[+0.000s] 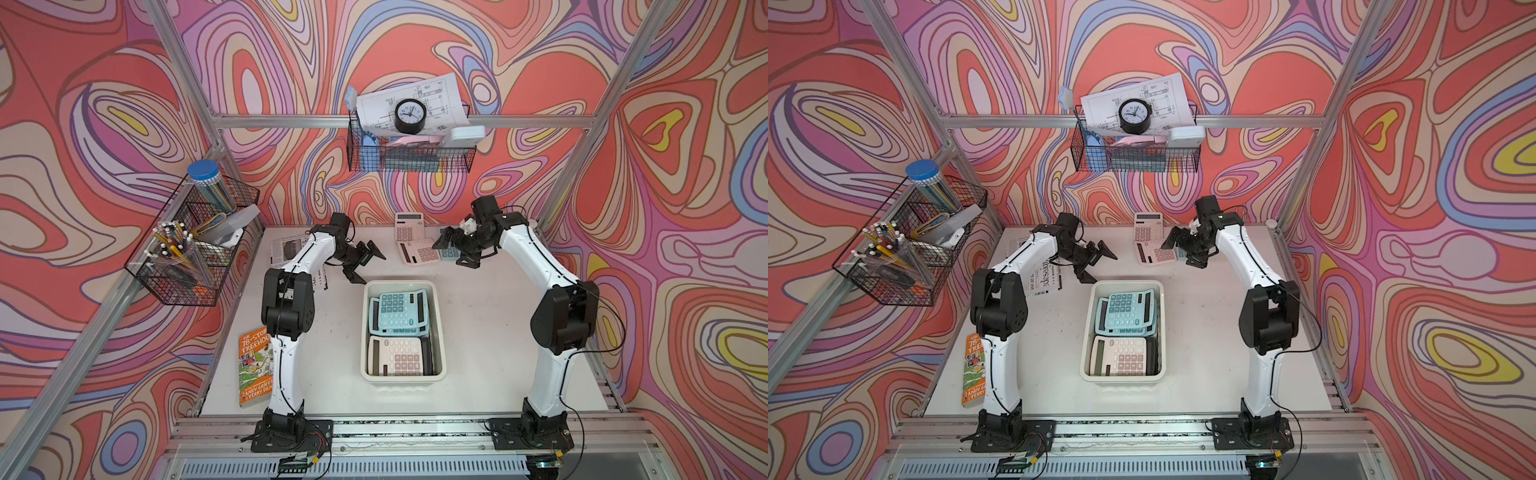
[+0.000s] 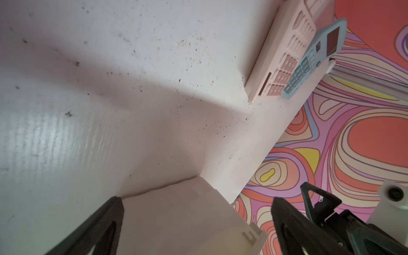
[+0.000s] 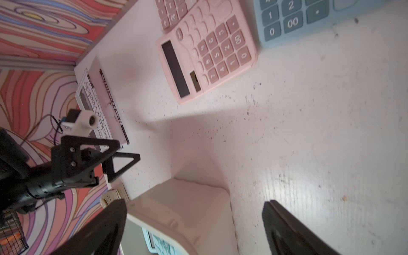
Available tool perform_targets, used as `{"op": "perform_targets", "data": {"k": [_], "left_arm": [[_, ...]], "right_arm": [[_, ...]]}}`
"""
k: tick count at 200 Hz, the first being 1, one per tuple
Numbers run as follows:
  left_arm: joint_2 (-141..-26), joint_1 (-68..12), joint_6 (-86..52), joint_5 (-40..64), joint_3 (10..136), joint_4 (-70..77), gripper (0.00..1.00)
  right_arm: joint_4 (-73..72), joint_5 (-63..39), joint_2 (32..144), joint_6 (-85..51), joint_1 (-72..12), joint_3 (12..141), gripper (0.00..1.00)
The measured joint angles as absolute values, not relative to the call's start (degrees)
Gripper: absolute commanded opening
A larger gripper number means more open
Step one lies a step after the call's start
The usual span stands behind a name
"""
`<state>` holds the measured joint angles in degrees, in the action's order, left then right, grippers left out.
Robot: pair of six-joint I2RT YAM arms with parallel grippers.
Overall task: Put the calculator in the storage box
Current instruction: Adjust the calculator at the center of the board.
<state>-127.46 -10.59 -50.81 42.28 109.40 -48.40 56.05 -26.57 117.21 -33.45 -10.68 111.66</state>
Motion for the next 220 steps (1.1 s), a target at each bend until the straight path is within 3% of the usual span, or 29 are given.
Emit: {"op": "perform_targets", "data": {"k": [58, 114, 220], "left_arm": [[-134.8, -10.8, -56.2, 45.8, 115.5, -43.5, 0.96], [-139.7, -12.8, -64.6, 48.9, 118.6, -32.1, 0.86], [-148.1, -16.3, -67.3, 49.1, 129.4, -30.6, 0.72]], "right_arm": [[49.3, -32.6, 133.3, -38.2, -8.8, 125.1, 0.98], [41.1, -35.5, 144.3, -45.6, -7.6, 131.4, 0.98], [31.5, -39.1, 148.2, -50.1, -6.5, 128.7, 0.98]]}}
